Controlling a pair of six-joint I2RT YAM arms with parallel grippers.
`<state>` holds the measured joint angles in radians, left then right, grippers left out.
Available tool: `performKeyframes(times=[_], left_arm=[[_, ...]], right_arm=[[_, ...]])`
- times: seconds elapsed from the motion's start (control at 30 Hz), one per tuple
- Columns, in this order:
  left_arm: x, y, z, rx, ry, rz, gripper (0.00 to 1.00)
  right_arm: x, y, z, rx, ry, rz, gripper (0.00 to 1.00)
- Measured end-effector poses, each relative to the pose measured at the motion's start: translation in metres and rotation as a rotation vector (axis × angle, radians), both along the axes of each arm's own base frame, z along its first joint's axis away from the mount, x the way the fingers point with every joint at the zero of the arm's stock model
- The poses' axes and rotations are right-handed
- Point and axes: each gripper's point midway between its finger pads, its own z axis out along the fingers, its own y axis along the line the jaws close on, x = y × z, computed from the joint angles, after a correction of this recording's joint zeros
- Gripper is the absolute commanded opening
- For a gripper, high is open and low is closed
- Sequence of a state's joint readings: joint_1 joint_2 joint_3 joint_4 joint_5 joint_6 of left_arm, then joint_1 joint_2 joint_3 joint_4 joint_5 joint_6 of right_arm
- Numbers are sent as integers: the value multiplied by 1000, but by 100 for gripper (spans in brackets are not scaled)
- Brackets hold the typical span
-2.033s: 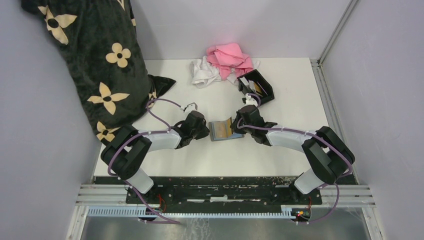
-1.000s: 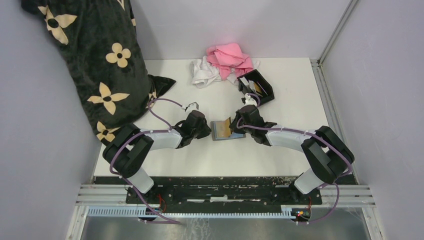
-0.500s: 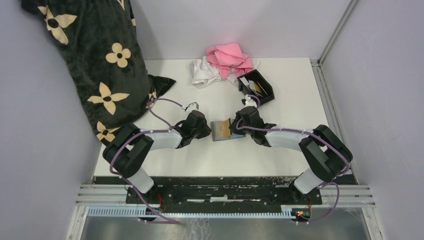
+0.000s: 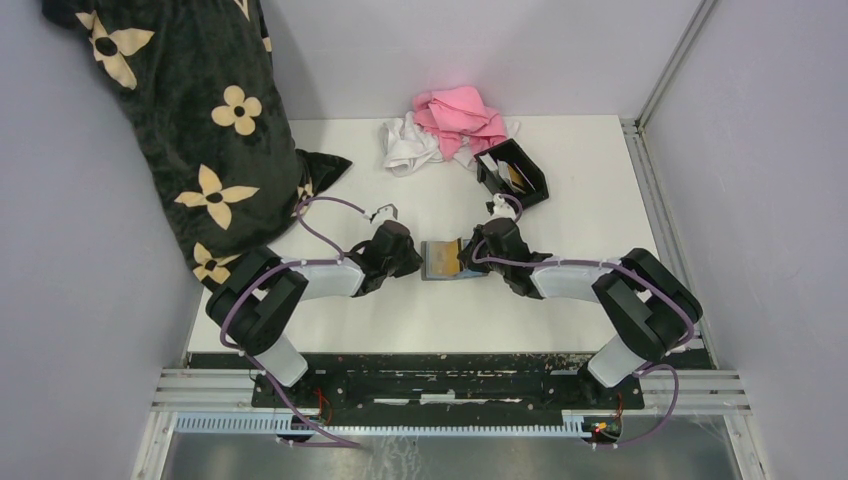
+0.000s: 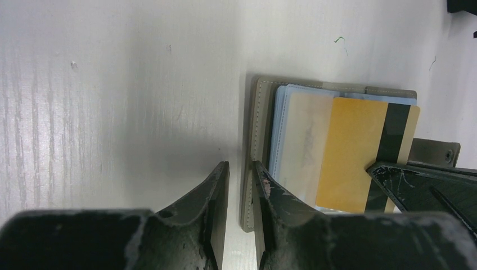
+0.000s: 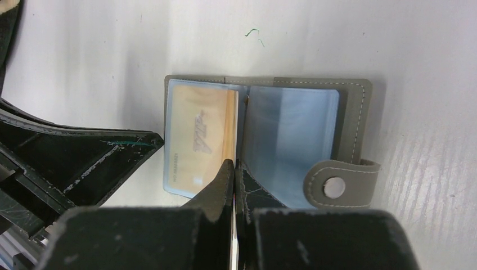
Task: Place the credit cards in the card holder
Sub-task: Insert the credit card into the card holder.
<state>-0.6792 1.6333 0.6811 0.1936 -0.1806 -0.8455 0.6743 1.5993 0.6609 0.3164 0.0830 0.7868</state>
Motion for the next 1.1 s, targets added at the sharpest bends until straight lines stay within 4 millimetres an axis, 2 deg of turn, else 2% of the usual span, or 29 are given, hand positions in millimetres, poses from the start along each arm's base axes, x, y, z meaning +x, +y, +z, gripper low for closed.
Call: performKeyframes(times=[1.1], left_arm=[[15,-12,-1,-23,-29,0,27]], right_arm=[[6,-4,-10,7,-19,-45,1]])
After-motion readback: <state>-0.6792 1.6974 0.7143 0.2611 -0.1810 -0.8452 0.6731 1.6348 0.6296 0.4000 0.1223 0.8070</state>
